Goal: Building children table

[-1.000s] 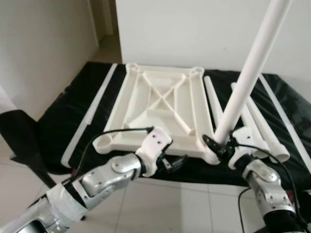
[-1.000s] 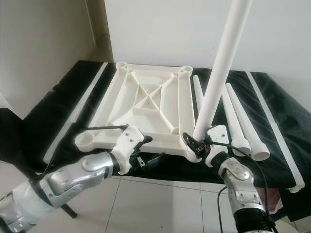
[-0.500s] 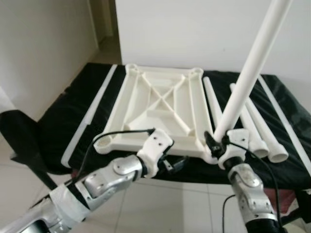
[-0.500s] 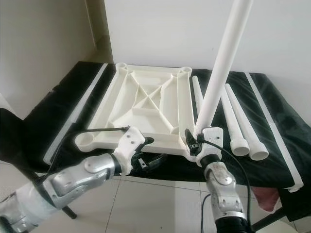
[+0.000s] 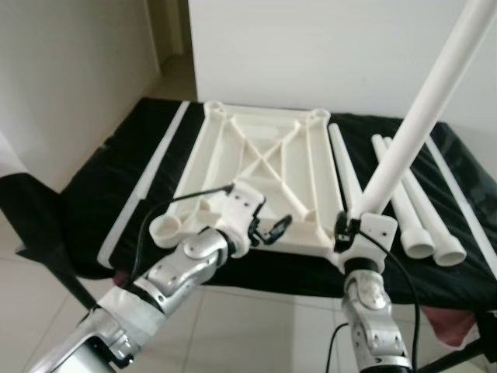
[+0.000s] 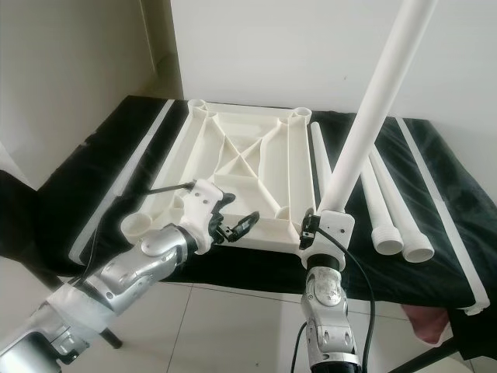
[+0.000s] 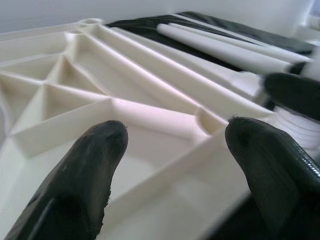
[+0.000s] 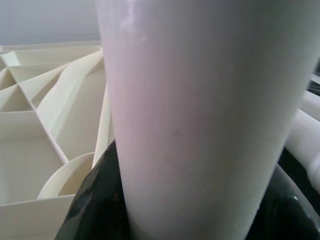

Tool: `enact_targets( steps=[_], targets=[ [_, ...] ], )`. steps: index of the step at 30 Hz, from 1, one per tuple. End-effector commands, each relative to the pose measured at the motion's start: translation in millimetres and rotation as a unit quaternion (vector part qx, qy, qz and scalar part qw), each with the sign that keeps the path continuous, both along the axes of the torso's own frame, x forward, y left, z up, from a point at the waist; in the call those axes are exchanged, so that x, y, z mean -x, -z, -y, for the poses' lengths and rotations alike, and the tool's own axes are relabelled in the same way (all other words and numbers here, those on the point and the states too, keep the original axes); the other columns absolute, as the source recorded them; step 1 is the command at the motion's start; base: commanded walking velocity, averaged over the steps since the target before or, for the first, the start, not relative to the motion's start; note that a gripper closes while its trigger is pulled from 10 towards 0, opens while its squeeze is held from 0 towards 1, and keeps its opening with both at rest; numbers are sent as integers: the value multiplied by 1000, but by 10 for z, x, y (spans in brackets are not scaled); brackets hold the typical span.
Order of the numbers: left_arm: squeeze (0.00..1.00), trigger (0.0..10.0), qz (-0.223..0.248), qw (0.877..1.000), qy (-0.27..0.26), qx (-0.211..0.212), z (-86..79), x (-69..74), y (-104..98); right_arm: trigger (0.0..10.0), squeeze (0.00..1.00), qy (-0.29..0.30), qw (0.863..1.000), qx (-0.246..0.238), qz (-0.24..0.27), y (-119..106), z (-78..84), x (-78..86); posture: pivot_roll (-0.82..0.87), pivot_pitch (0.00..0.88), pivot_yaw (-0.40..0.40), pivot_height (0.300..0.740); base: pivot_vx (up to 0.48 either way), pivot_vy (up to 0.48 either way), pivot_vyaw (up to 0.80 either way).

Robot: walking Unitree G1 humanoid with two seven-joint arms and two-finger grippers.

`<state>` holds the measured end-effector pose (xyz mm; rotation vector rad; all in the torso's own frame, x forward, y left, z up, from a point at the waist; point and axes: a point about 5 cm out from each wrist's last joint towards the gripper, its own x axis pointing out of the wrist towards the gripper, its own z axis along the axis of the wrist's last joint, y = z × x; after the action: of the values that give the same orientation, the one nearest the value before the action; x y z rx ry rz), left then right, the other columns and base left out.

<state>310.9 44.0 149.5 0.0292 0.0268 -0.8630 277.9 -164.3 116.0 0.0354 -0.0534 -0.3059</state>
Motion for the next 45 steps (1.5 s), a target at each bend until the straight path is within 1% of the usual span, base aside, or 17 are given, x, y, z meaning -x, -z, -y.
enact_targets(
  steps=[1,4,6,7,9,13,17,28,29,34,36,37,38,39,40,42,45],
  targets=[
    [0,10000,2,1000,24,4,-22,-30,-9,10000,0,33,998,-18,-49,198,94,67,5,0,-13,740,0,0,0],
    [0,10000,5,999,-47,-4,-114,-163,15,10000,0,39,998,-14,-49,188,72,89,3,0,-10,740,0,0,0],
    [0,10000,5,999,-47,-4,-114,-163,15,10000,0,39,998,-14,-49,188,72,89,3,0,-10,740,0,0,0],
    [0,10000,4,996,-87,-4,-175,-234,17,10000,0,38,998,-14,-48,185,64,92,3,0,-5,740,0,0,0],
    [0,10000,-17,983,-185,11,-346,-382,40,10000,0,38,998,-17,-44,176,52,94,3,0,-4,740,0,0,0],
    [0,10000,-6,963,-268,9,-514,-455,39,10000,0,41,998,-17,-44,166,38,96,0,3,0,740,0,0,0],
    [0,10000,-2,952,-307,16,-587,-477,38,10000,0,41,998,-18,-43,160,35,91,0,4,0,740,0,0,0],
    [0,10000,-1,958,-286,34,-509,-488,26,10000,24,28,999,-21,-38,143,20,71,0,3,-3,740,0,0,0],
    [0,10000,0,959,-282,35,-499,-486,27,10000,1000,23,999,-25,-34,134,19,70,0,3,-3,740,0,0,0],
    [0,10000,21,977,-209,31,-348,-412,-24,10000,1000,-46,999,-17,-2,34,18,88,-2,3,0,740,0,0,0],
    [0,10000,40,990,-131,28,-218,-325,-73,10000,1000,-89,996,-4,-1,24,53,101,-3,4,-2,740,0,0,0],
    [0,10000,40,990,-131,28,-218,-325,-73,10000,1000,-89,996,-4,-1,24,53,101,-3,4,-2,740,0,0,0],
    [0,10000,54,994,-90,23,-156,-269,-95,10000,55,-101,995,6,-1,20,98,109,-4,4,-2,740,0,0,0],
    [0,10000,74,996,-41,9,-87,-192,-103,10000,0,-124,992,18,2,0,153,114,-5,2,1,740,0,0,0],
    [0,10000,74,996,-41,9,-87,-192,-103,10000,0,-124,992,18,2,0,153,114,-5,2,1,740,0,0,0],
    [0,10000,77,997,33,0,12,-64,-83,10000,0,-162,986,42,8,-46,240,110,-8,2,3,740,0,0,0],
    [0,10000,78,994,75,-1,81,31,-77,10000,0,-212,976,57,14,-97,290,90,-14,0,11,740,0,0,0]
  ],
)
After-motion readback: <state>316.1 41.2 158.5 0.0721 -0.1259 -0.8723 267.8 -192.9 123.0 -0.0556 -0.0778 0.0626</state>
